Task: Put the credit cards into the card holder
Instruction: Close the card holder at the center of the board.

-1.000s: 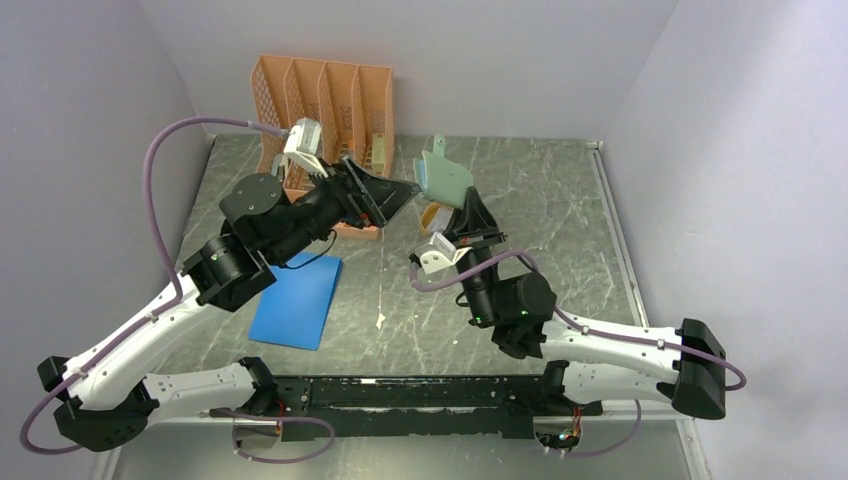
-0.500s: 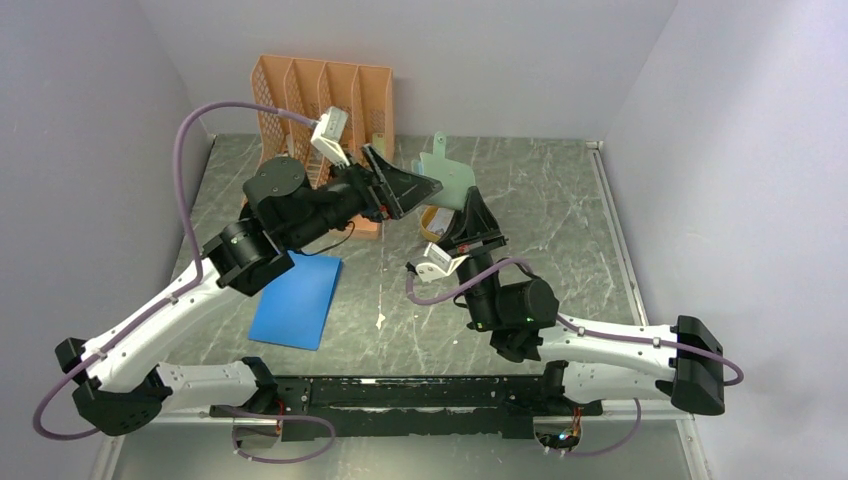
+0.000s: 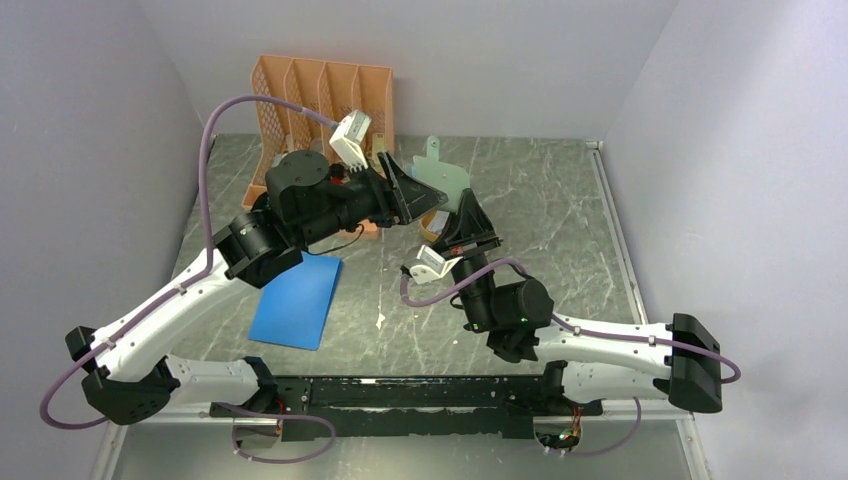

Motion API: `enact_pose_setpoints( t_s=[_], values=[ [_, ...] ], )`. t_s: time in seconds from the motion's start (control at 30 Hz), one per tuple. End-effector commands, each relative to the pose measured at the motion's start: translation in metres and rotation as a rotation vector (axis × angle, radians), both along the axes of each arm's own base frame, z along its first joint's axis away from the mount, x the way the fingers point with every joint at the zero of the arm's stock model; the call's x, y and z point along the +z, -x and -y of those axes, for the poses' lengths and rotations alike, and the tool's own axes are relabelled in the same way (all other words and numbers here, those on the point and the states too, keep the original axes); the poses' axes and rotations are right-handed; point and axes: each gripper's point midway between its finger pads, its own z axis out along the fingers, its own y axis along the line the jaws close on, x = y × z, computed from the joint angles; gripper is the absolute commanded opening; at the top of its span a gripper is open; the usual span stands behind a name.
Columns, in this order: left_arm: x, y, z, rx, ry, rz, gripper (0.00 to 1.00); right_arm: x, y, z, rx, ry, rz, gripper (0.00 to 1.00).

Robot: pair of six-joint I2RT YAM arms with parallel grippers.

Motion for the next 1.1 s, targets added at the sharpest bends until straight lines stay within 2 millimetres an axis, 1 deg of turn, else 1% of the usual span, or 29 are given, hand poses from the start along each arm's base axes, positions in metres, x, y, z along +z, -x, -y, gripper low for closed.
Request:
enact_pose_setpoints(
  t_s=[0.0,0.07,0.23,0.43,0.53,0.63,0.7,0.8,0.9,0.93,1.0,1.03,1.07],
  values=[
    [0.009,0.001,-0.001,0.004,-0.010,0.023,0.65,0.014,0.004,0.003,0.008,-0.044,0.027,0.00],
    [0.006,-0.001,-0.001,0.015,-0.021,0.020,0.62,0.014,0.004,0.002,0.008,-0.042,0.027,0.00],
    [0.003,-0.003,-0.002,0.029,-0.021,0.015,0.57,0.011,0.004,0.001,0.010,-0.033,0.024,0.00],
    [0.005,-0.013,-0.011,0.106,-0.008,0.014,0.59,0.011,0.005,0.001,0.011,-0.030,0.023,0.00],
    [0.006,-0.017,-0.013,0.131,-0.003,0.014,0.58,0.011,0.006,0.001,0.012,-0.032,0.025,0.00],
    [0.005,-0.018,-0.010,0.123,-0.004,0.013,0.54,0.010,0.006,0.001,0.015,-0.029,0.022,0.00],
    [0.004,-0.017,-0.007,0.114,-0.003,0.009,0.48,0.009,0.007,0.000,0.017,-0.027,0.021,0.00],
    [0.004,-0.016,-0.005,0.098,0.000,0.016,0.34,0.008,0.007,0.000,0.020,-0.025,0.020,0.00],
    [0.003,-0.014,-0.003,0.085,-0.002,0.017,0.25,0.008,0.007,0.000,0.018,-0.025,0.018,0.00],
    [0.004,-0.014,-0.003,0.082,0.000,0.019,0.20,0.008,0.007,0.000,0.020,-0.027,0.018,0.00],
    [0.004,-0.015,-0.004,0.091,-0.003,0.023,0.06,0.008,0.006,-0.001,0.015,-0.027,0.006,0.00],
    [0.005,-0.015,-0.006,0.098,-0.005,0.027,0.05,0.005,0.005,-0.002,0.010,-0.014,-0.011,0.00],
    [0.006,-0.016,-0.009,0.108,-0.007,0.036,0.05,0.002,0.003,-0.003,0.004,-0.001,-0.038,0.06]
  ],
)
